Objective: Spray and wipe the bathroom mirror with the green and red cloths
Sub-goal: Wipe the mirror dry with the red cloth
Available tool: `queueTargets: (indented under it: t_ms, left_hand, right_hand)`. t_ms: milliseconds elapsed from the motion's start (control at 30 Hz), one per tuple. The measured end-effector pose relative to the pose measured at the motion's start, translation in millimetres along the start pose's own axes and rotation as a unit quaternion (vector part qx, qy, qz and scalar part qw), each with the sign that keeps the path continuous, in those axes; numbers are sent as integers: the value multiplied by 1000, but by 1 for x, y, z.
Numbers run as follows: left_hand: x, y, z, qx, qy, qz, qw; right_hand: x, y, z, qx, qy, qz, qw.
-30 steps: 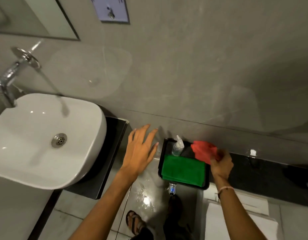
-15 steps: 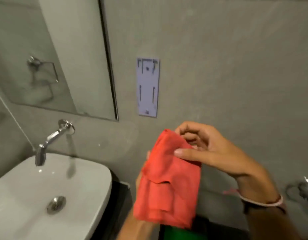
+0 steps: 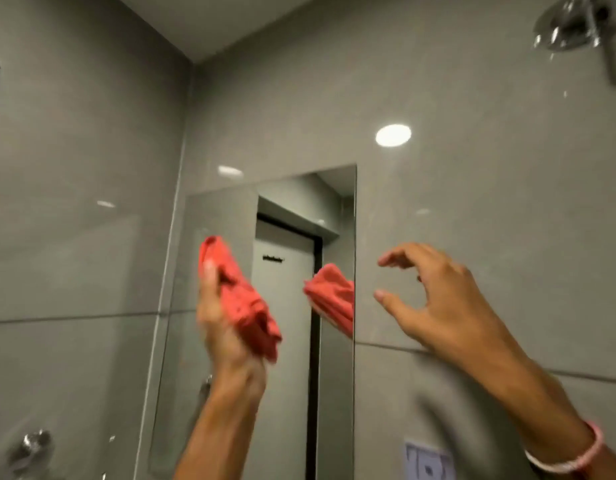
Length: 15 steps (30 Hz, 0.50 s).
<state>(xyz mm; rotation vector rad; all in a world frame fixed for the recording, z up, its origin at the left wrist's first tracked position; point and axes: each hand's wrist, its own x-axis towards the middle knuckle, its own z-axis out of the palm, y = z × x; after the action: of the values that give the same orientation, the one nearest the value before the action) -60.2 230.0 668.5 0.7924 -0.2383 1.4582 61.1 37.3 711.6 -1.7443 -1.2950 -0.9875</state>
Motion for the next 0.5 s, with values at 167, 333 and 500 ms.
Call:
queueTargets:
  t_ms: [167,333,500]
  left_hand:
    - [109,-21,139,382,-185,288,859]
    - [128,-90,142,588,-207,400,672]
    - [162,-91,119,568,-203,469,645]
  right_hand:
    - [96,-15,-5,-169,141,-70,973]
    - [126,14,31,-346,65,-26,936]
    - [124,41,55,-412,101,-54,904]
